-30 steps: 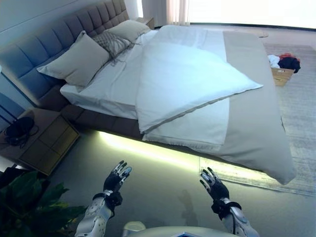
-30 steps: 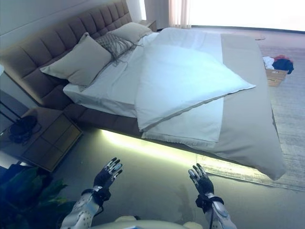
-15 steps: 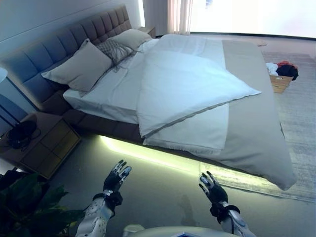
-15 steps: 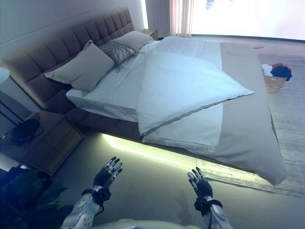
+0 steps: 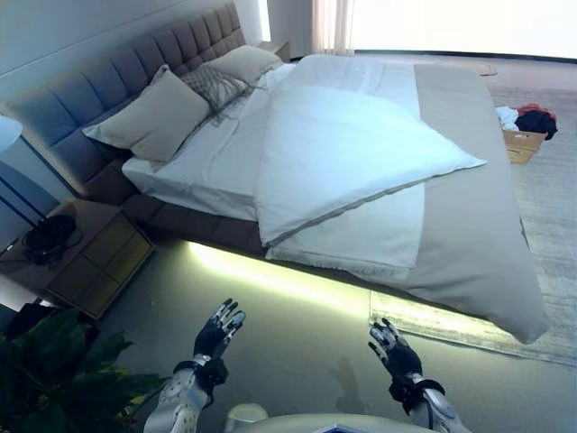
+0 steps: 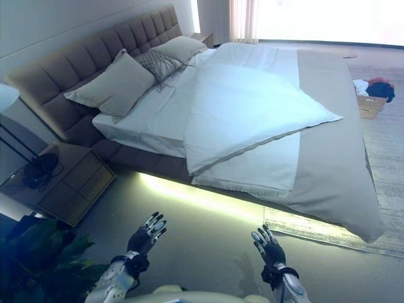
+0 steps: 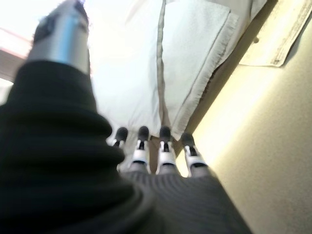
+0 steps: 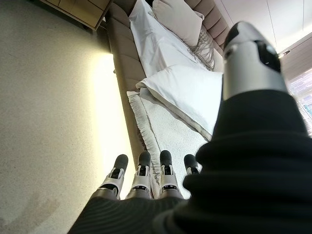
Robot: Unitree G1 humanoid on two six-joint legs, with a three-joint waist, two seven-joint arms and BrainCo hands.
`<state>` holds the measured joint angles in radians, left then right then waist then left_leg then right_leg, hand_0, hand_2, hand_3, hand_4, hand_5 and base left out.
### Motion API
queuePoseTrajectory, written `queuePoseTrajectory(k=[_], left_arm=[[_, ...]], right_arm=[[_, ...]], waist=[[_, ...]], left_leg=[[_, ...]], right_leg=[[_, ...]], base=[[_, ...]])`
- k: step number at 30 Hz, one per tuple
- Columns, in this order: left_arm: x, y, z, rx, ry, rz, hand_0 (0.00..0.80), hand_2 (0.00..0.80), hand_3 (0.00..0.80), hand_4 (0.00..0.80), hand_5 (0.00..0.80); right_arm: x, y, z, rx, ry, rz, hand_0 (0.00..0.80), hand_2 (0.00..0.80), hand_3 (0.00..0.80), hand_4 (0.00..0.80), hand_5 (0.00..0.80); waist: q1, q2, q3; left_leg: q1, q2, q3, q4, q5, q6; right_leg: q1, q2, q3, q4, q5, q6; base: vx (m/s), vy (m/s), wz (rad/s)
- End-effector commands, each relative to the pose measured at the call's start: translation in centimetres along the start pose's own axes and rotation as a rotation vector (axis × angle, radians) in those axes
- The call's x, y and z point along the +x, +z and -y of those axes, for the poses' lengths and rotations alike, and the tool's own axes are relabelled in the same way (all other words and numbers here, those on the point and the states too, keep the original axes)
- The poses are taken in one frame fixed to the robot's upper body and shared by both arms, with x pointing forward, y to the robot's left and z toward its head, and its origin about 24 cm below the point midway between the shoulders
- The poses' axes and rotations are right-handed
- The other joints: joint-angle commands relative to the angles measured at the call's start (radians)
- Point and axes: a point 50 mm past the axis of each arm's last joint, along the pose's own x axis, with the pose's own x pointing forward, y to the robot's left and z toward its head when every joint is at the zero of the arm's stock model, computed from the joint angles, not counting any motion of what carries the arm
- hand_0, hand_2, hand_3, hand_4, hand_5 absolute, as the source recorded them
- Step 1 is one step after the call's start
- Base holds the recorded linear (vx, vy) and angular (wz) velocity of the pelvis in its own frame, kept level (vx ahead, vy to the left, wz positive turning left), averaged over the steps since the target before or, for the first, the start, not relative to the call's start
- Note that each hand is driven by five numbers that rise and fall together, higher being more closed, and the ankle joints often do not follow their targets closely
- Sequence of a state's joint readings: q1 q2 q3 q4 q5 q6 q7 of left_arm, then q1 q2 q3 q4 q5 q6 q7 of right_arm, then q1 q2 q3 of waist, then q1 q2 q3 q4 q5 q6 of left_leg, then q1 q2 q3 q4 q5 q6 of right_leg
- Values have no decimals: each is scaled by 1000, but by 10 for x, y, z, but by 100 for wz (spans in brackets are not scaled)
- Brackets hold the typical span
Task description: Make the bed neatly
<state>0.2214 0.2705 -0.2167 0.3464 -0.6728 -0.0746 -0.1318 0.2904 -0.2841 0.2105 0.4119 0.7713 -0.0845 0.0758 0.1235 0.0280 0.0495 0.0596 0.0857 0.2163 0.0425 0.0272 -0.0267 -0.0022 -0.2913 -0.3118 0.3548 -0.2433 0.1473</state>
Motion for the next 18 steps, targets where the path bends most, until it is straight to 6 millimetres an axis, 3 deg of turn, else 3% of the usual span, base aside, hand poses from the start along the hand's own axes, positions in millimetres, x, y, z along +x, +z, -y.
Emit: queuePoseTrajectory(k=[1,5,8,10,12,15,18], left_arm=[[16,51,6,47,-42,191,0,0,0,0,0],[20,53,7,61,-40,182,0,0,0,0,0],[23,49,7,76,-48,158,0,0,0,0,0],[22,47,6,89,-56,145,0,0,0,0,0],[21,46,3,97,-60,130,0,0,0,0,0],[21,49,4,76,-53,138,0,0,0,0,0],[26,53,6,74,-54,147,0,0,0,0,0]], right_arm=[[22,26,-41,97,117,135,0,0,0,0,0],[28,29,-55,121,120,160,0,0,0,0,0],[28,30,-58,148,106,184,0,0,0,0,0],[26,29,-55,155,94,183,0,0,0,0,0],[24,25,-49,160,76,168,0,0,0,0,0],[22,23,-44,139,83,154,0,0,0,0,0],[28,28,-41,136,82,168,0,0,0,0,0]], waist=[[14,-66,54],[25,-56,65],[22,-28,63],[18,-15,63],[7,-2,64],[-9,-27,66],[-33,-77,73]], left_leg=[[19,-80,-68,59,-83,40],[11,-129,-111,83,-104,83],[1,-171,-148,83,-104,124],[1,-189,-149,87,-114,141],[11,-202,-146,83,-121,154],[37,-230,-170,71,-142,149],[59,-256,-190,80,-194,129]], right_leg=[[85,6,-31,-231,291,6],[20,-58,2,-87,317,9],[-53,-102,72,104,378,3],[-119,-110,121,232,395,-4],[-171,-103,133,297,405,-14],[-191,-75,102,100,450,2],[-216,-56,76,-241,528,43]], base=[[38,157,9],[35,215,14],[51,289,16],[61,259,17],[111,214,17],[209,-6,-13],[305,-180,-37]])
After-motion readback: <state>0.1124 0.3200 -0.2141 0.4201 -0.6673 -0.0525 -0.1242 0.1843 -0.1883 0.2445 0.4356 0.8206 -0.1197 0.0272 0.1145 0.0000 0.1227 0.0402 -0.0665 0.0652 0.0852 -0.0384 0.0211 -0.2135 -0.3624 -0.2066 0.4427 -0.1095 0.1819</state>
